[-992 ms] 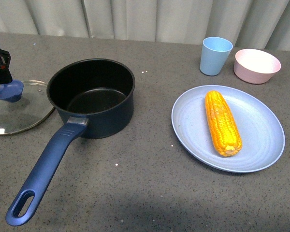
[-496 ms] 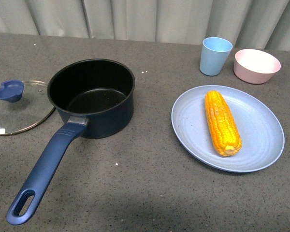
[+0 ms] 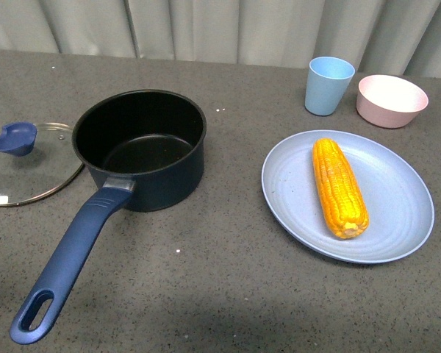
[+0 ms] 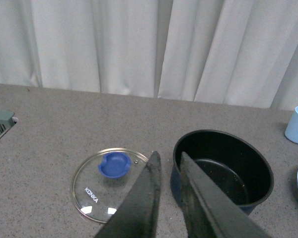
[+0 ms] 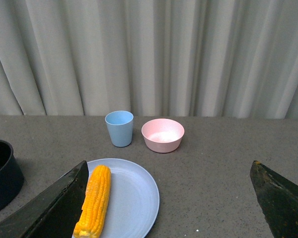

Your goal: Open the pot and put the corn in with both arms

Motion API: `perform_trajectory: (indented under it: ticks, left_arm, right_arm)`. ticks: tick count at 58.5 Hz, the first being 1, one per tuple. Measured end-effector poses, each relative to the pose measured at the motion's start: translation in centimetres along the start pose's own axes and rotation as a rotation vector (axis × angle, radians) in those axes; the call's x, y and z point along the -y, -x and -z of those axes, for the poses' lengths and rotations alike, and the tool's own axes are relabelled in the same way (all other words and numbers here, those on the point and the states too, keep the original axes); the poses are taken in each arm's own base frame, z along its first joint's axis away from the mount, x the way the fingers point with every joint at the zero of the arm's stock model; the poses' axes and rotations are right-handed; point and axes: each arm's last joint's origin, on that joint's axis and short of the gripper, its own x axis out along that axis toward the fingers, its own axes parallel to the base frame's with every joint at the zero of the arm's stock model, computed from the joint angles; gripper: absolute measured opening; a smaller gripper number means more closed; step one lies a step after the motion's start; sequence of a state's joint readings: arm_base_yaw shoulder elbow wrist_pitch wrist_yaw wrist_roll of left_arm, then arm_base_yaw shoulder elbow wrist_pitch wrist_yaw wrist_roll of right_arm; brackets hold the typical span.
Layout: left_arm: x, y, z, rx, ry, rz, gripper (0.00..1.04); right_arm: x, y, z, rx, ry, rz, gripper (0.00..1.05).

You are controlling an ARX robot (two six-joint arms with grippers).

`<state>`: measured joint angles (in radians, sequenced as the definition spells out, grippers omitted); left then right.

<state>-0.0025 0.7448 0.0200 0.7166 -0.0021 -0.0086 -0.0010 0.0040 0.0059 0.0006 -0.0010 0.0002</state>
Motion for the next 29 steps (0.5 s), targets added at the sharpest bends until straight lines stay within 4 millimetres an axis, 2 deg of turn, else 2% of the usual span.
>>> perform_trajectory:
  ticks: [3,29]
  left_arm:
    - [0.0,0.3,-0.2,0.008,0.002,0.0,0.04]
    - [0.0,2.3,-0.9,0.029,-0.001,0.0,0.04]
  right_arm:
    - [0.0,0.0,0.0,0.0,0.0,0.0,0.95]
    - [0.0,0.0,0.0,0.0,0.0,0.0,0.95]
